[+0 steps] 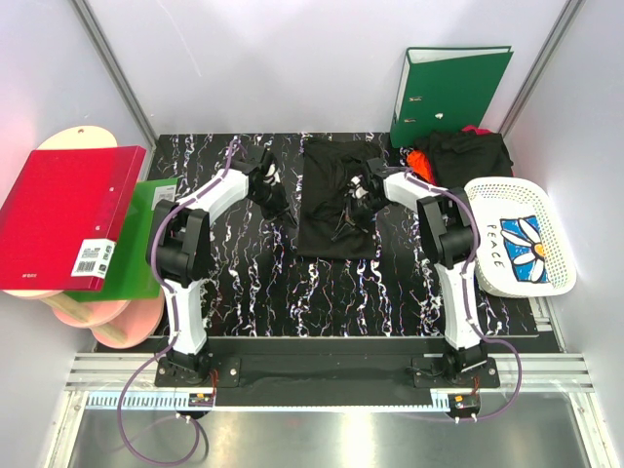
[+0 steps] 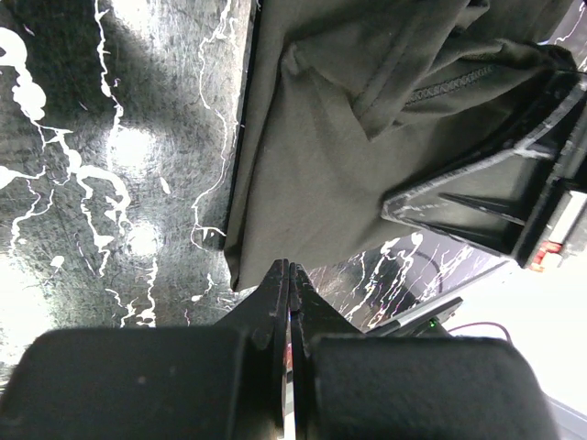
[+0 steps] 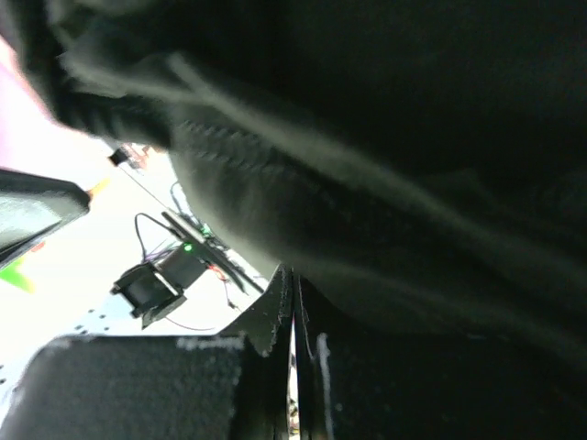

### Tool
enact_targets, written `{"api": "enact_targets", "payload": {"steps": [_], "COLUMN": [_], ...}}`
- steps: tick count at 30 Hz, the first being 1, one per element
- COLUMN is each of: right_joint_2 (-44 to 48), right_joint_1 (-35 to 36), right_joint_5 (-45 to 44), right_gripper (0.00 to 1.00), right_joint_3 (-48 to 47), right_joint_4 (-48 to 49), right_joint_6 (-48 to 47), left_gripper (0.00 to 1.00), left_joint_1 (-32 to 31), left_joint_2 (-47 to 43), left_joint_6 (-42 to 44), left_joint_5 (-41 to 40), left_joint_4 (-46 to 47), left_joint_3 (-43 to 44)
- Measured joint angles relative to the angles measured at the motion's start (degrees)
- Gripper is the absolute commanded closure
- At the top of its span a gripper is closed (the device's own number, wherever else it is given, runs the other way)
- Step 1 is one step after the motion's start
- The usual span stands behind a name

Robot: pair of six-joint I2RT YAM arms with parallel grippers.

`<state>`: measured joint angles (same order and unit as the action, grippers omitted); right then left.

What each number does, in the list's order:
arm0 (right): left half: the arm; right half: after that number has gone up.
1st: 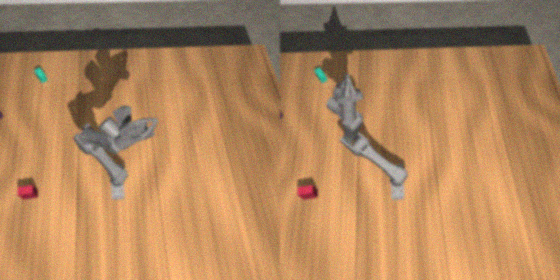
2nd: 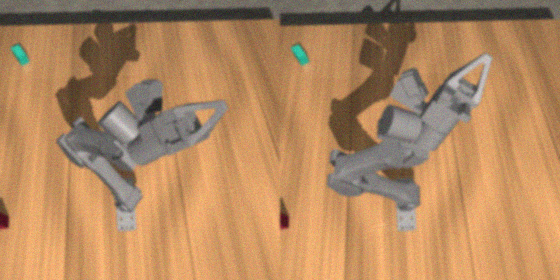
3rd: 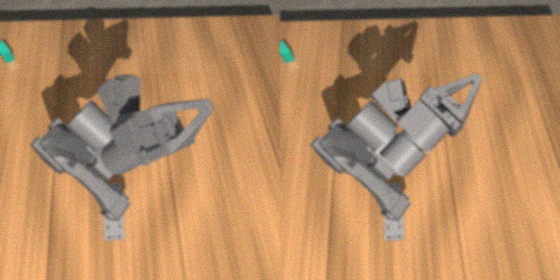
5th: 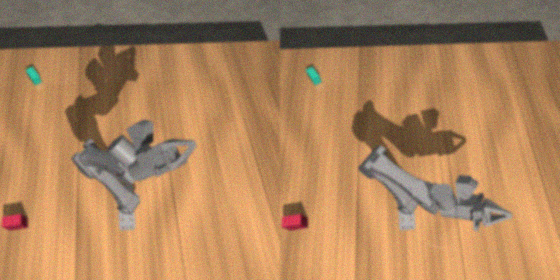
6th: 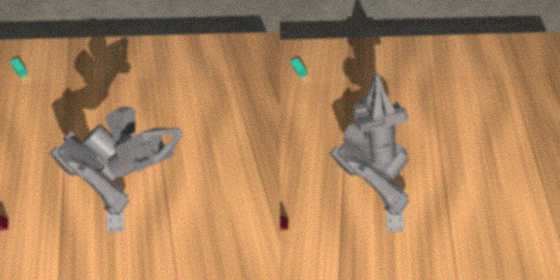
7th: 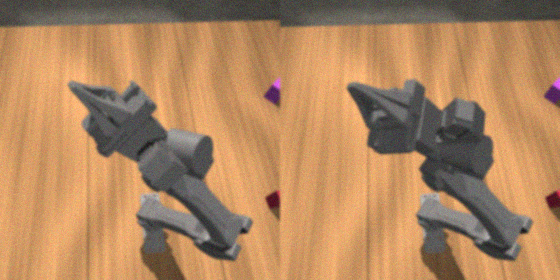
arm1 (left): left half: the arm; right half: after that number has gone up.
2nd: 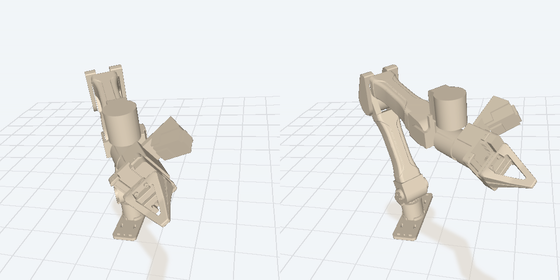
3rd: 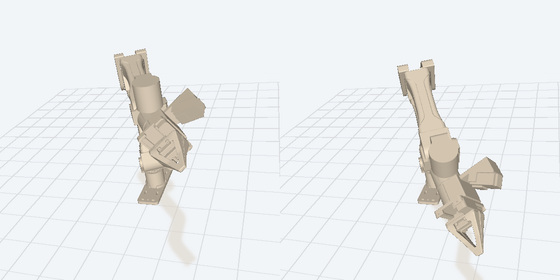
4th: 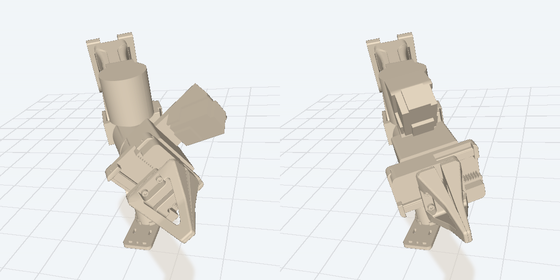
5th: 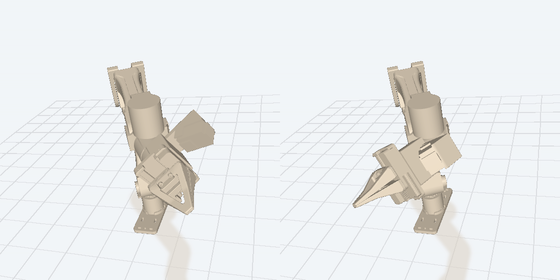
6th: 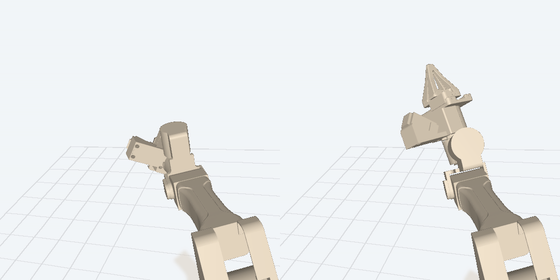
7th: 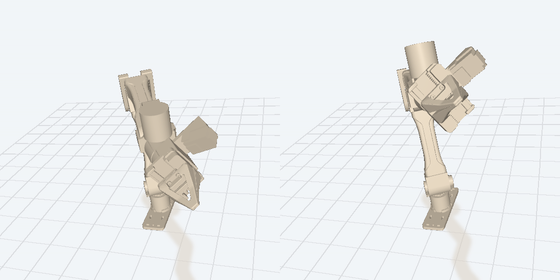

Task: Fold and stack the t-shirts
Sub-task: Fold the folded rectangular tshirt in 1/3 of the way

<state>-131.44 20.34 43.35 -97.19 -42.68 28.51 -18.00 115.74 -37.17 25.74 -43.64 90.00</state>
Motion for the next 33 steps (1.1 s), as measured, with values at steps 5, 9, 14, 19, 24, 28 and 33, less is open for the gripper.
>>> {"api": "enact_targets", "payload": {"steps": [5,9,14,19,24,28,33], "right_joint_2": [-4.28,-9.55,-15.85,-19.06,-17.46,-8.15,13.16], "right_joint_1": [0.2,0.2,0.2,0.2,0.26,-0.07,-5.11], "right_joint_5": [-0.63,-0.72,-0.7,-0.85,-5.68,-17.44,-23.93], "right_gripper": [1.0,1.0,1.0,1.0,0.96,0.39,0.0], "right_joint_3": [-5.33,-14.53,-25.83,-31.08,-30.29,-22.86,-6.32], "right_joint_4": [-0.37,-1.07,-2.1,-3.72,-4.35,-4.07,0.46], "right_joint_6": [-0.39,-0.02,0.9,1.79,2.05,0.35,1.22], "left_gripper": [1.0,1.0,1.0,1.0,0.67,0.02,0.01], "left_joint_1": [0.28,0.79,1.18,1.2,1.18,1.2,1.2], "left_joint_2": [0.04,0.04,0.11,0.26,0.26,0.26,0.26], "left_joint_6": [0.35,0.74,1.09,1.4,2.25,3.89,5.07], "left_joint_5": [0.0,-0.02,-0.02,-0.04,-0.04,-0.15,-0.39], "left_joint_4": [-0.42,-0.72,-1.16,-1.79,-2.19,-2.38,-2.51], "left_joint_3": [0.02,0.13,0.68,1.16,1.16,1.16,1.03]}}
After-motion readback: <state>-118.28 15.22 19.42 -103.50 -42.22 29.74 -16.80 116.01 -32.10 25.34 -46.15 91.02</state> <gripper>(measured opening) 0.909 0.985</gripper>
